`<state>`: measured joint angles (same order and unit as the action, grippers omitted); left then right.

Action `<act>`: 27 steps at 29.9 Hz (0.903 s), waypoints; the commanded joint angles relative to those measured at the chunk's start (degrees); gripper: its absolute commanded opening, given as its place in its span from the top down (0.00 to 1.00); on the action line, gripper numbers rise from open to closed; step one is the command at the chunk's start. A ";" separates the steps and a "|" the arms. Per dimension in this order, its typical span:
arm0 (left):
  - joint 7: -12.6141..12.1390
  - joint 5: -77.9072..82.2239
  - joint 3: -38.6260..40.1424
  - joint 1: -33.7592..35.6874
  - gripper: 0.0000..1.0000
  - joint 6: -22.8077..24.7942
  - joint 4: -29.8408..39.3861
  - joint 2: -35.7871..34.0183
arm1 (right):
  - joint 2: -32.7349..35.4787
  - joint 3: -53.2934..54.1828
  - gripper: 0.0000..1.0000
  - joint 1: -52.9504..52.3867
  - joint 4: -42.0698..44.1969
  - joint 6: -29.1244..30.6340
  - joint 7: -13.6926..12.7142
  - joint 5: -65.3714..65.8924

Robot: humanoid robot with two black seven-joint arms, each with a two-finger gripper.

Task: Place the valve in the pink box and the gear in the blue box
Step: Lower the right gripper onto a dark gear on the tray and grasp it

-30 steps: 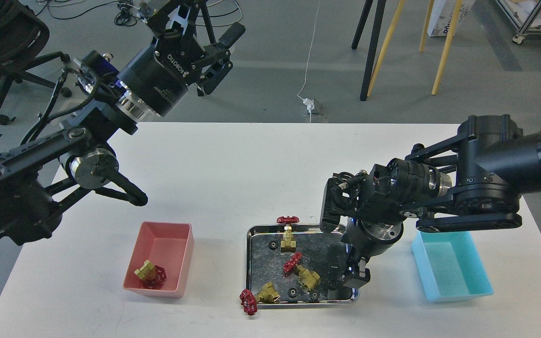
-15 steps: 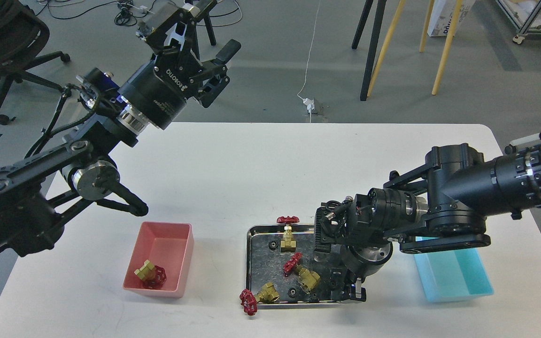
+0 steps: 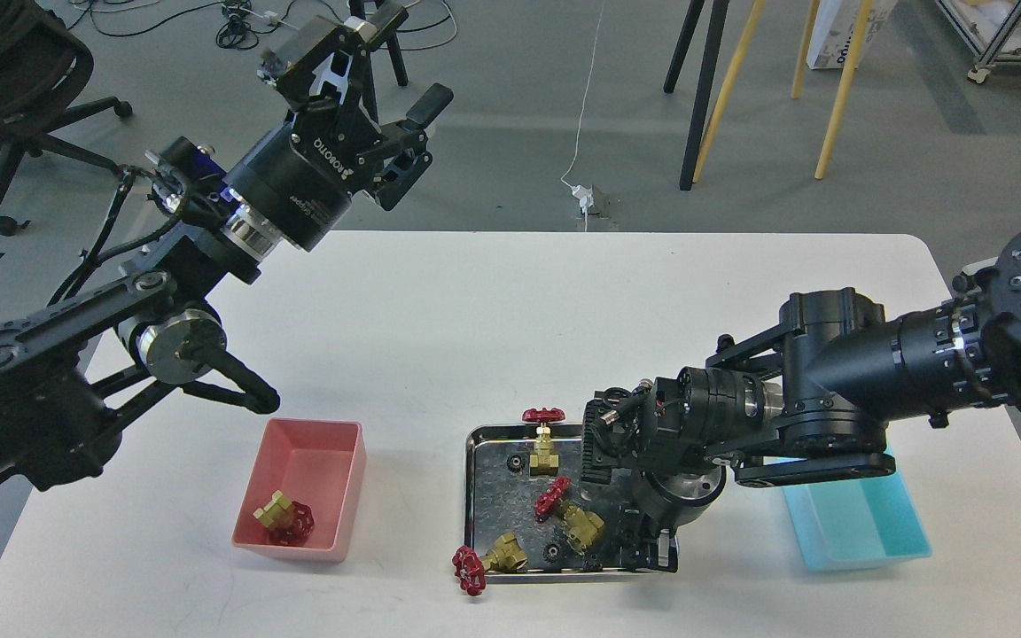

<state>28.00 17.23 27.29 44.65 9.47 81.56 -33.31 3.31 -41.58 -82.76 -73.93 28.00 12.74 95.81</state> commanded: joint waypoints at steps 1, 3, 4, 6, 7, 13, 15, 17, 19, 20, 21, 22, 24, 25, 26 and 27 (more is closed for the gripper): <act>0.00 0.00 -0.04 -0.09 0.20 -0.06 0.00 0.00 | -1.02 0.00 0.46 0.31 1.16 0.00 0.01 -0.09; 0.00 0.09 0.05 -0.62 0.20 -0.06 0.00 0.00 | -1.20 0.00 0.46 0.31 1.16 0.00 0.01 -0.01; 0.00 0.09 0.05 -0.71 0.20 -0.06 0.00 0.00 | -1.29 0.00 0.47 0.31 1.16 0.00 0.01 -0.09; 0.00 0.09 0.05 -0.80 0.20 0.03 0.00 0.00 | -1.29 0.00 0.48 0.66 1.25 0.00 0.01 -0.01; 0.00 0.09 0.05 -0.80 0.20 -0.06 0.00 0.00 | -1.29 0.00 0.49 0.84 1.33 0.00 0.01 -0.09; 0.00 0.09 0.05 -0.80 0.20 0.03 0.00 0.00 | -1.46 0.00 0.54 1.10 2.04 0.00 0.01 -0.09; 0.00 0.09 0.05 -0.80 0.20 0.03 0.00 0.00 | -1.55 0.00 0.56 1.37 2.04 0.00 0.01 -0.01; 0.00 0.09 0.05 -0.88 0.20 0.03 0.00 0.00 | -1.73 0.00 0.58 1.63 2.13 0.00 0.01 -0.09; 0.00 0.09 0.05 -0.88 0.20 0.03 0.00 0.00 | -1.90 0.00 0.60 1.98 2.21 0.00 0.01 -0.09; 0.00 0.09 -0.04 -0.88 0.20 0.03 -0.08 -0.08 | -2.08 0.00 0.61 2.07 2.21 0.00 0.09 -0.09; 0.00 0.09 -0.04 -0.97 0.20 0.03 -0.09 -0.08 | -2.17 0.00 0.62 2.07 2.21 0.00 0.01 -0.09; 0.00 0.09 0.05 -1.15 0.20 0.03 -0.09 0.00 | -2.17 0.00 0.63 2.07 2.21 0.00 0.09 -0.09; 0.00 0.09 0.05 -1.32 0.20 0.03 -0.26 0.00 | -2.17 0.00 0.67 2.07 2.21 0.00 0.09 -0.09; 0.00 0.09 0.05 -1.32 0.20 0.03 -0.26 0.00 | -2.17 -0.08 0.69 2.07 2.21 0.00 0.09 -0.09; 0.00 0.09 0.05 -1.32 0.20 0.03 -0.26 0.00 | -2.17 -0.08 0.71 2.07 2.21 0.00 0.09 -0.09; 0.00 0.09 0.05 -1.41 0.20 0.03 -0.26 0.00 | -2.17 0.00 0.75 1.99 2.21 0.00 0.09 -0.09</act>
<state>28.00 17.32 27.34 43.37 9.50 81.34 -33.33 1.15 -41.57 -80.69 -71.72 28.00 12.83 95.71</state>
